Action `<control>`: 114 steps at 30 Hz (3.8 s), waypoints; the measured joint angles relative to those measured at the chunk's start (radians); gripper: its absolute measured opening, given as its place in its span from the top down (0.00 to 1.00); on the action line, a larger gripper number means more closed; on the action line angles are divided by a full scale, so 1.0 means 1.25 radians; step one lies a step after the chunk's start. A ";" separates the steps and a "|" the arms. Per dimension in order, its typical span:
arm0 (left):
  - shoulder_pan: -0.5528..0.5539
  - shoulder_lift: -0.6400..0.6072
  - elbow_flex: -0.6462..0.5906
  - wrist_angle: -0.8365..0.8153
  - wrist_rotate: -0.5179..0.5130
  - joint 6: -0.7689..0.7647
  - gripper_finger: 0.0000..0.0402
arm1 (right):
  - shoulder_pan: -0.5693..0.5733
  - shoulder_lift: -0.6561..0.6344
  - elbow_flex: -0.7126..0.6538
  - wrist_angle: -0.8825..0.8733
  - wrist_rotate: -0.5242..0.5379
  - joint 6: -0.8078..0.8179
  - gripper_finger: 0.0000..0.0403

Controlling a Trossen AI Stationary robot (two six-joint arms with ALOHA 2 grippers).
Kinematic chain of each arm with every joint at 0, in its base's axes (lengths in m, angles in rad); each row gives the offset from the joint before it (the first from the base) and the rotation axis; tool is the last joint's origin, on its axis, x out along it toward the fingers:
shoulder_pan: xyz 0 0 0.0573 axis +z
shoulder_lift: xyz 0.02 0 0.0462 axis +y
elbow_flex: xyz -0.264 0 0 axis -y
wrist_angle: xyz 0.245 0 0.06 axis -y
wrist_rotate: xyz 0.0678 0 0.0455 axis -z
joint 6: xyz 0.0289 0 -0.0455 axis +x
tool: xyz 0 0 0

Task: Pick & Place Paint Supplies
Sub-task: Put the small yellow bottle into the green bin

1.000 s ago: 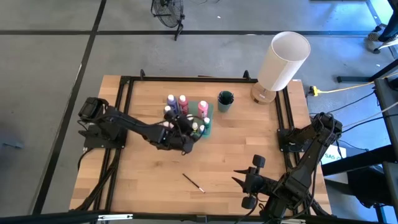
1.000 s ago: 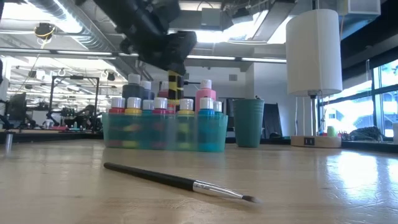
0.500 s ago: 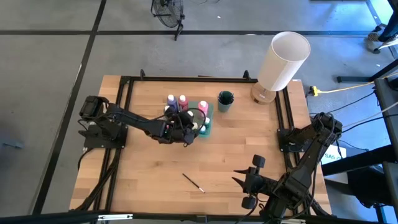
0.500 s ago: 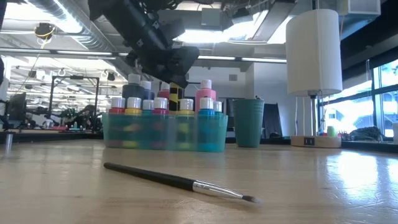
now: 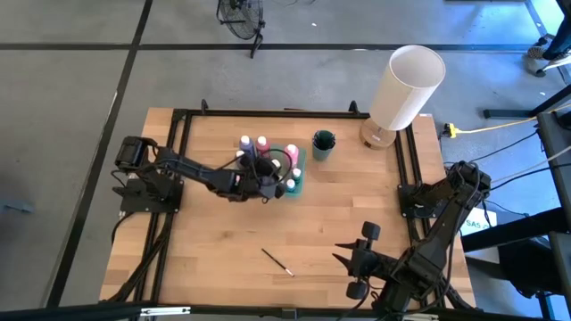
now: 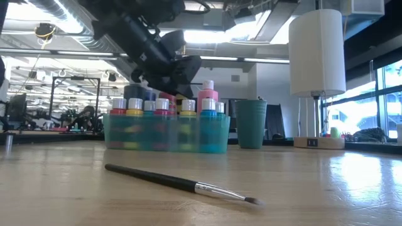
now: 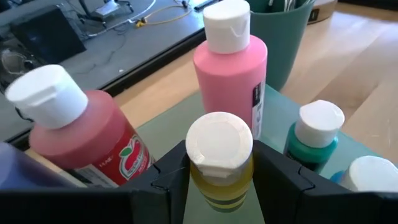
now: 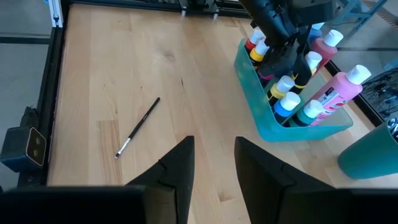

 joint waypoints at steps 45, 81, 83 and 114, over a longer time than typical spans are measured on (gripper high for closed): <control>-0.006 -0.001 0.049 0.005 -0.016 -0.041 0.65 | -0.006 0.000 0.000 -0.008 -0.007 -0.006 0.71; -0.064 0.000 0.138 -0.308 -0.094 -0.199 0.65 | -0.006 0.003 0.000 -0.010 -0.009 -0.006 0.71; -0.066 0.000 0.138 -0.313 -0.096 -0.209 0.65 | -0.006 0.003 0.000 -0.010 -0.009 -0.006 0.71; -0.093 0.024 0.110 -0.291 -0.128 -0.252 0.65 | -0.006 0.003 0.000 -0.009 -0.009 -0.006 0.71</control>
